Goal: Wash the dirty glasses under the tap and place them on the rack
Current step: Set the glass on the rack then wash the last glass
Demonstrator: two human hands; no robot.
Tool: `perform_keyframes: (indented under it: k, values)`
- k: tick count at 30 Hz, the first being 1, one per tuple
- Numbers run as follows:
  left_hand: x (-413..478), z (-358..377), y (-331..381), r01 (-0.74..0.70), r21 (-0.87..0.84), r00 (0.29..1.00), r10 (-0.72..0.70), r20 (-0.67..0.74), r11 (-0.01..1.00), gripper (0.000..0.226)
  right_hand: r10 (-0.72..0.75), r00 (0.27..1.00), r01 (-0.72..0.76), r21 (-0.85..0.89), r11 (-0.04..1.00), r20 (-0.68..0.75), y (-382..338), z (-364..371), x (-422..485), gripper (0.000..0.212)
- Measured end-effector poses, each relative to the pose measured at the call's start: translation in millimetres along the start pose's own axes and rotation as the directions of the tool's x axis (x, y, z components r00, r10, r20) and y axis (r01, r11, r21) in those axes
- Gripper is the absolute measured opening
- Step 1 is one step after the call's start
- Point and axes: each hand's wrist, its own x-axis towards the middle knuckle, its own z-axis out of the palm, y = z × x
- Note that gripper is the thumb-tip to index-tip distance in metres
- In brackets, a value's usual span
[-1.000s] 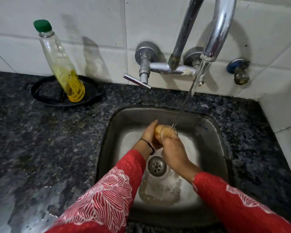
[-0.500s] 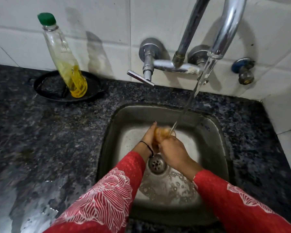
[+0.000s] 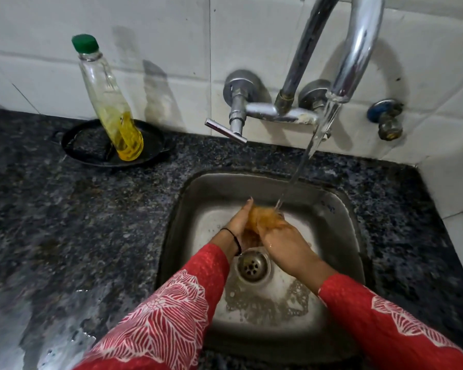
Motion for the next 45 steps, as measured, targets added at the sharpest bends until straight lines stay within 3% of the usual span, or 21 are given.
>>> perform_keyframes:
  k: [2,3,4,6,7,8,10,11,12,15,18,21,22,25,27,29,34,38,41,43,45]
  values:
    - [4,1,-11,-0.090,-0.076,0.995,0.093,0.040,0.993,0.060,0.270,0.955,-0.291,0.223,0.930,0.121,-16,-2,4,0.017]
    - [4,3,-17,-0.137,-0.128,0.990,0.141,0.027,0.982,0.056,0.431,0.891,-0.447,0.427,0.786,0.141,-20,-3,8,0.013]
    - [2,4,-22,-0.180,-0.184,0.983,0.185,0.008,0.966,0.054,0.584,0.784,-0.541,0.697,0.471,0.213,-24,-4,13,0.013]
    - [4,4,-28,-0.223,-0.260,0.975,0.219,-0.046,0.940,0.055,0.636,0.643,-0.391,0.897,-0.206,0.426,-36,-9,17,0.016]
    - [5,5,-27,-0.211,-0.286,0.977,0.209,-0.037,0.935,0.057,0.620,0.663,-0.358,0.905,-0.230,0.420,-40,-8,16,0.018]
    - [6,4,-25,-0.198,-0.266,0.980,0.193,-0.044,0.944,0.060,0.589,0.728,-0.400,0.915,-0.052,0.352,-39,0,14,0.023]
    - [8,0,-16,-0.163,-0.158,0.985,0.151,-0.085,0.974,0.067,0.307,0.935,-0.345,0.646,0.681,0.176,-29,13,3,0.022]
    - [6,-1,-12,-0.119,-0.120,0.990,0.108,-0.093,0.986,0.072,0.137,0.972,-0.198,0.359,0.912,0.189,-20,15,-2,0.019]
    - [5,-2,-9,-0.062,-0.103,0.996,0.054,-0.075,0.993,0.079,0.003,0.987,-0.020,0.102,0.995,0.161,-6,17,-7,0.017]
    - [2,-3,-4,-0.023,-0.079,0.998,0.019,-0.055,0.997,0.084,-0.050,0.999,0.049,-0.096,0.994,-0.003,11,17,-15,0.023]
    - [-2,3,-8,-0.059,-0.115,0.998,0.061,0.017,0.992,0.068,0.237,0.971,-0.237,0.210,0.949,0.025,-17,8,4,0.017]
    - [-8,10,-11,-0.124,-0.124,0.992,0.126,0.009,0.984,0.047,0.632,0.737,-0.555,0.748,0.364,0.239,-27,7,19,0.021]
    - [-9,12,-11,-0.146,-0.116,0.989,0.146,-0.007,0.983,0.047,0.638,0.745,-0.505,0.791,0.345,0.197,-27,6,20,0.020]
    - [-10,12,-6,-0.110,-0.092,0.994,0.107,-0.033,0.990,0.059,0.505,0.858,-0.459,0.575,0.677,0.091,-25,14,6,0.021]
    - [-10,6,-5,-0.061,-0.113,0.997,0.055,-0.055,0.992,0.062,0.242,0.961,-0.259,0.132,0.957,0.134,-24,12,-6,0.029]
    - [-15,4,-7,-0.033,-0.129,0.996,0.022,-0.084,0.991,0.065,0.075,0.993,-0.066,-0.089,0.994,0.093,-12,8,-14,0.038]
    - [-27,-2,-21,-0.043,-0.206,0.999,0.037,-0.033,0.978,0.063,-0.050,0.987,0.059,0.055,0.997,-0.150,-12,11,-33,0.035]
    - [-34,-6,-32,-0.167,-0.245,0.984,0.146,-0.100,0.955,0.050,0.145,0.948,-0.058,0.294,0.954,-0.284,-20,7,-43,0.025]
    - [-40,2,-30,-0.273,-0.158,0.958,0.253,-0.136,0.949,0.033,0.546,0.804,-0.197,0.762,0.617,-0.235,-20,15,-38,0.019]
    - [-46,10,-23,-0.379,0.046,0.900,0.380,-0.212,0.924,0.019,0.799,0.601,-0.240,0.958,0.156,0.020,-12,21,-31,0.021]
    - [-53,22,-14,-0.465,0.245,0.842,0.510,-0.173,0.851,0.019,0.827,0.466,-0.099,0.947,-0.304,0.315,-8,24,-28,0.022]
